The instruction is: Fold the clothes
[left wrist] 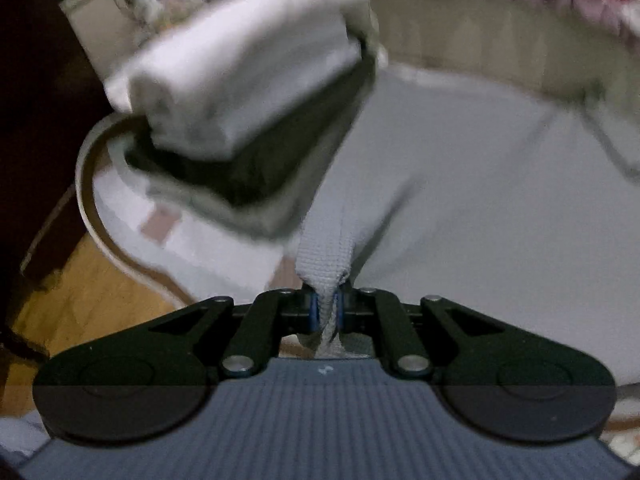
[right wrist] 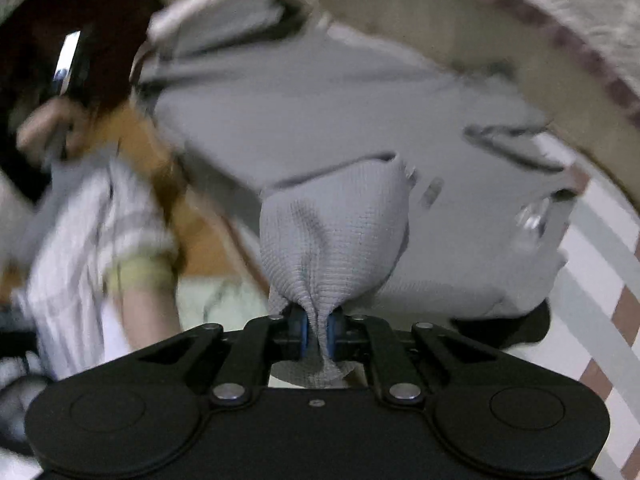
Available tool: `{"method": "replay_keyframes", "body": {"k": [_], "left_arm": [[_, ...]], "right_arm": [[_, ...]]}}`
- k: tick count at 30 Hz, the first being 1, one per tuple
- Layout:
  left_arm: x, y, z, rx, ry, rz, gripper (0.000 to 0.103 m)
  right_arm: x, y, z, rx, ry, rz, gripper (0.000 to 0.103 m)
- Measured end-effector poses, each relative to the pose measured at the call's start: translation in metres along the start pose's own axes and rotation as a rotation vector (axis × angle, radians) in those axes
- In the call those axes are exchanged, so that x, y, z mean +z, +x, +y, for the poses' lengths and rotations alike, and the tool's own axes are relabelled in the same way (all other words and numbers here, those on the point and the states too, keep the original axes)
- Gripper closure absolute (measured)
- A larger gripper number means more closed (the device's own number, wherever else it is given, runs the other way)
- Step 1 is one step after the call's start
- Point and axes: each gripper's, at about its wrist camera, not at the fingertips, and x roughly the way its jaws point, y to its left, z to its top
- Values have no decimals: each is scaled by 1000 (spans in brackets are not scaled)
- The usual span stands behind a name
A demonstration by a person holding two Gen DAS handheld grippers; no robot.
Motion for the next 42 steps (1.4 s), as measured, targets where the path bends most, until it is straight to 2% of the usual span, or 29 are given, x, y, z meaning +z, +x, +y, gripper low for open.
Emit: {"method": "replay_keyframes", "body": {"k": [2, 5, 9, 11, 13, 15, 18, 22, 24, 26, 27, 29, 31, 34, 35, 37, 39, 40, 42], "left_arm": [[-11, 14, -6, 18, 17, 52, 95], [-17, 21, -2, 11, 23, 87, 97], [-26, 30, 4, 3, 30, 135, 97], [-27, 34, 3, 28, 32, 167, 95], [-27, 36, -1, 72, 36, 195, 88], [-25, 32, -11, 125, 57, 213, 56], [-20, 7, -34, 82, 99, 125, 49], [-12, -21, -80, -72, 176, -8, 35], [-8, -27, -110, -151, 210, -62, 34], [-2, -24, -139, -224, 214, -92, 34], [1, -22, -154, -260, 215, -106, 34], [8, -12, -183, -314, 199, -111, 34], [17, -1, -212, -347, 193, -108, 34], [32, 16, -252, -346, 232, -122, 34], [36, 21, -263, -335, 265, -135, 34], [45, 25, -286, -330, 331, -164, 34], [53, 30, -299, -361, 373, -189, 34], [58, 33, -304, -371, 382, -193, 34], [65, 38, -311, -384, 377, -180, 34]], "right_arm": [[-5, 21, 2, 19, 4, 66, 93], [-15, 44, 13, 61, -13, 145, 95], [-30, 47, 33, 81, -80, 211, 97], [-32, 51, 35, 92, -92, 233, 96], [-34, 52, 41, 110, -107, 248, 96], [-34, 52, 46, 134, -123, 255, 96], [-34, 50, 45, 223, -144, 288, 88], [-13, 22, 18, 318, -76, 162, 58], [6, 0, -6, 365, -9, 28, 55], [26, -15, -39, 374, 98, -109, 43], [37, -23, -55, 375, 154, -177, 41], [57, -22, -94, 311, 278, -283, 39], [72, -7, -138, 197, 406, -366, 39], [63, 30, -207, 241, 623, -502, 35], [54, 42, -224, 302, 727, -516, 35], [37, 47, -238, 426, 797, -612, 34], [30, 42, -248, 518, 851, -610, 31], [30, 41, -251, 570, 834, -579, 31], [30, 41, -250, 530, 741, -487, 30]]}}
